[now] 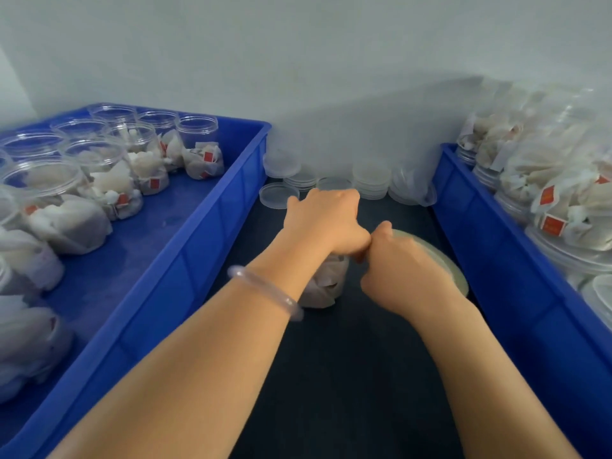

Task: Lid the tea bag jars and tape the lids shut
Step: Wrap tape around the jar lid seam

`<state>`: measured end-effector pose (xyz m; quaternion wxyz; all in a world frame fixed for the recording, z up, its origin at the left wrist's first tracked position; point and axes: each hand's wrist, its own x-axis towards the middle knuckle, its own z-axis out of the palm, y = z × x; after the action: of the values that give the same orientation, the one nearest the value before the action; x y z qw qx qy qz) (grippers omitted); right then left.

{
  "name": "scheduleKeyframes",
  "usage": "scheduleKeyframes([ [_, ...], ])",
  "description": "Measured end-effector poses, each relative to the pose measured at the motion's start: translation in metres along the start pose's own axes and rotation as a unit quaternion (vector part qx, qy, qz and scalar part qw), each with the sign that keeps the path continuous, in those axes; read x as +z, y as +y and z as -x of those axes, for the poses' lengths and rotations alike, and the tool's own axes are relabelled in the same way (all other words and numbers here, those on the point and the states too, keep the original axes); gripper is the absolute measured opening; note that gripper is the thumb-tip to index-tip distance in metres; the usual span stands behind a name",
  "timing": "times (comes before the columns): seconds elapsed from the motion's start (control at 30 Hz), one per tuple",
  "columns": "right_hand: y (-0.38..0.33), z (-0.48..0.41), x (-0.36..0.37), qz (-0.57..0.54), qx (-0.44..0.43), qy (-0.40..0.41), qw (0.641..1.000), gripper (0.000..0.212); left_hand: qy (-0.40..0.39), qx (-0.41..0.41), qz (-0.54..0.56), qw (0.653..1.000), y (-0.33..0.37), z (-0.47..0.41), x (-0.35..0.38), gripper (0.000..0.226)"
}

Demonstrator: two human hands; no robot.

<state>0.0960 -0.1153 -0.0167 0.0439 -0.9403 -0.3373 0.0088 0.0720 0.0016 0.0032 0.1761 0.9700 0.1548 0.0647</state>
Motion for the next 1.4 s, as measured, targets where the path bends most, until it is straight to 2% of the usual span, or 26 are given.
scheduleKeyframes([
  [0.1,0.0,0.014,-0.006,0.065,0.01,0.016,0.998,0.064,0.008,-0.011,-0.011,1.0,0.001,-0.013,0.003,0.03],
  [0.2,-0.004,0.037,0.007,0.064,-0.058,0.01,0.996,0.078,0.048,-0.066,0.016,0.997,-0.013,-0.025,-0.005,0.035],
  [0.23,-0.001,0.037,0.013,0.06,-0.061,-0.007,0.996,0.079,0.034,-0.054,-0.001,0.998,-0.014,-0.028,-0.005,0.038],
  [0.33,0.015,0.009,0.027,0.004,0.041,-0.056,0.998,0.083,-0.029,-0.008,-0.055,0.998,-0.011,-0.032,-0.002,0.052],
  [0.4,0.022,-0.007,0.041,-0.023,0.06,-0.05,0.997,0.084,-0.045,-0.003,-0.035,0.998,-0.012,-0.031,-0.005,0.076],
  [0.47,0.021,-0.008,0.056,-0.002,0.025,-0.027,0.999,0.08,0.011,0.019,0.099,0.995,-0.019,-0.023,-0.01,0.085],
  [0.5,0.021,-0.008,0.065,0.02,0.007,-0.012,1.0,0.078,0.088,0.031,0.191,0.977,-0.025,-0.018,-0.011,0.077],
  [0.57,0.025,-0.008,0.077,0.08,-0.008,0.019,0.997,0.078,0.262,0.017,0.318,0.911,-0.042,-0.007,-0.002,0.056],
  [0.6,0.027,-0.01,0.08,0.099,-0.012,0.033,0.994,0.077,0.3,-0.01,0.351,0.887,-0.05,-0.001,0.005,0.051],
  [0.63,0.029,-0.012,0.08,0.089,-0.019,0.047,0.995,0.078,0.296,-0.038,0.382,0.875,-0.061,0.005,0.015,0.053],
  [0.67,0.029,-0.014,0.079,0.036,-0.03,0.066,0.997,0.08,0.259,-0.054,0.421,0.867,-0.07,0.012,0.029,0.061],
  [0.7,0.027,-0.016,0.074,-0.061,-0.043,0.09,0.993,0.08,0.205,-0.054,0.468,0.858,-0.075,0.018,0.041,0.071],
  [0.73,0.025,-0.019,0.068,-0.191,-0.056,0.114,0.973,0.079,0.157,-0.042,0.507,0.846,-0.078,0.025,0.051,0.084],
  [0.77,0.022,-0.024,0.062,-0.325,-0.069,0.134,0.934,0.076,0.126,-0.021,0.528,0.84,-0.081,0.028,0.06,0.093],
  [0.83,0.014,-0.03,0.053,-0.525,-0.096,0.146,0.833,0.062,0.113,0.014,0.508,0.854,-0.083,0.031,0.072,0.093],
  [0.9,0.006,-0.032,0.051,-0.602,-0.109,0.175,0.771,0.047,0.137,0.005,0.469,0.873,-0.084,0.032,0.077,0.08],
  [0.97,0.0,-0.03,0.053,-0.619,-0.107,0.224,0.745,0.042,0.153,-0.01,0.469,0.87,-0.084,0.034,0.078,0.072],
  [1.17,-0.016,-0.024,0.059,-0.659,-0.099,0.28,0.691,0.024,0.192,0.001,0.465,0.864,-0.084,0.042,0.076,0.061],
  [1.3,-0.021,-0.02,0.061,-0.604,-0.09,0.327,0.721,0.026,0.193,-0.008,0.462,0.865,-0.081,0.046,0.074,0.064],
  [1.4,-0.022,-0.019,0.059,-0.535,-0.096,0.372,0.752,0.019,0.197,-0.009,0.458,0.867,-0.077,0.047,0.073,0.063],
])
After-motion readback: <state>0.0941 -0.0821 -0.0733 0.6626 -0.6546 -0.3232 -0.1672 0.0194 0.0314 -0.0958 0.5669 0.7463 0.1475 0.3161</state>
